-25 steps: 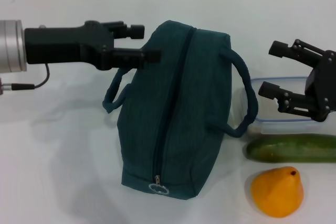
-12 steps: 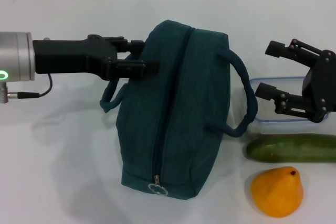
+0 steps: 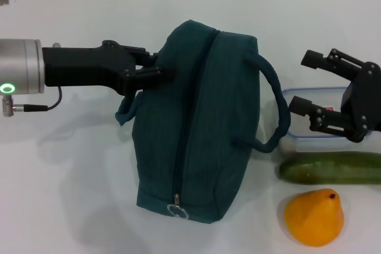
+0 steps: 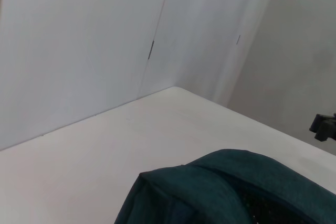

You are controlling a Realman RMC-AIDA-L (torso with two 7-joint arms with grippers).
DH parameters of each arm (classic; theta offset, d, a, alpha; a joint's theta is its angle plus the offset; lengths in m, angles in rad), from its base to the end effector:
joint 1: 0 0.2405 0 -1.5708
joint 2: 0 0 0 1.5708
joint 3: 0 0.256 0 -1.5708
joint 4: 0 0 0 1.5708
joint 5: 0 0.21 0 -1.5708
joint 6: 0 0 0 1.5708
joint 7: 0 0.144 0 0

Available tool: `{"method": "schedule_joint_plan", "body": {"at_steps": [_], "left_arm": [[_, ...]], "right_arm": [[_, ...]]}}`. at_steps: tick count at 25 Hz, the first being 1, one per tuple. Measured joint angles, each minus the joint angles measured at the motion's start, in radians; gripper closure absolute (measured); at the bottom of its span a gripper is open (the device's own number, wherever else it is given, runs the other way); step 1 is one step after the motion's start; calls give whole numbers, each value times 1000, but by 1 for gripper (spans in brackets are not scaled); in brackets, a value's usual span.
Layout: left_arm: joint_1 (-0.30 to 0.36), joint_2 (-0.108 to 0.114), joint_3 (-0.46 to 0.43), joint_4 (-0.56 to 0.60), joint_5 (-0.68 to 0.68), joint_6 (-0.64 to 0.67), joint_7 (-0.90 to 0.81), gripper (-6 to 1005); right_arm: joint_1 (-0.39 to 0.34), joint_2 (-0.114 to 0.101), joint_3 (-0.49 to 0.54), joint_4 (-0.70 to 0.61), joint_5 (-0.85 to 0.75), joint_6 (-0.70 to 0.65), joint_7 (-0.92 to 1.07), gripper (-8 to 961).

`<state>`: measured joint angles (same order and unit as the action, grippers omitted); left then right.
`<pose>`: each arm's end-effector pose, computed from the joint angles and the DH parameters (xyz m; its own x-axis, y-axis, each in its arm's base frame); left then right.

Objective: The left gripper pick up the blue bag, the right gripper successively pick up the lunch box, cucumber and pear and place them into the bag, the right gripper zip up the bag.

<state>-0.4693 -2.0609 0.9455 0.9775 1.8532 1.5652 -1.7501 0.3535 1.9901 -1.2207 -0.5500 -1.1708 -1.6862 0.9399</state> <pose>-0.2183 0.3399 0.0286 0.7854 0.3959 0.4758 0.4897 -0.8676 -0.0864 0.2439 0.2870 0.0145 0.6286 0.0641 -0.7751 -0.2179 -0.9422 -0.2546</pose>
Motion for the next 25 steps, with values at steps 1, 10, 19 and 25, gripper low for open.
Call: {"method": "schedule_joint_plan", "body": {"at_steps": [1,10,19,25], "left_arm": [[-1,0,0,0,0,0,0,546],[-43,-5,5,-44,-3,-1,57,890],[-80,-5,6,-86,-1,-16,91,951],[-91,-11,7,-89,27,-60,98,954]], "right_arm": [[0,2,2,8,3,0,-7,146],[45,28,57,337,184,-1,-154,145],[48,35,63,568,478,-35,74,162],[-13,22,64,557,484,11,221,174]]}}
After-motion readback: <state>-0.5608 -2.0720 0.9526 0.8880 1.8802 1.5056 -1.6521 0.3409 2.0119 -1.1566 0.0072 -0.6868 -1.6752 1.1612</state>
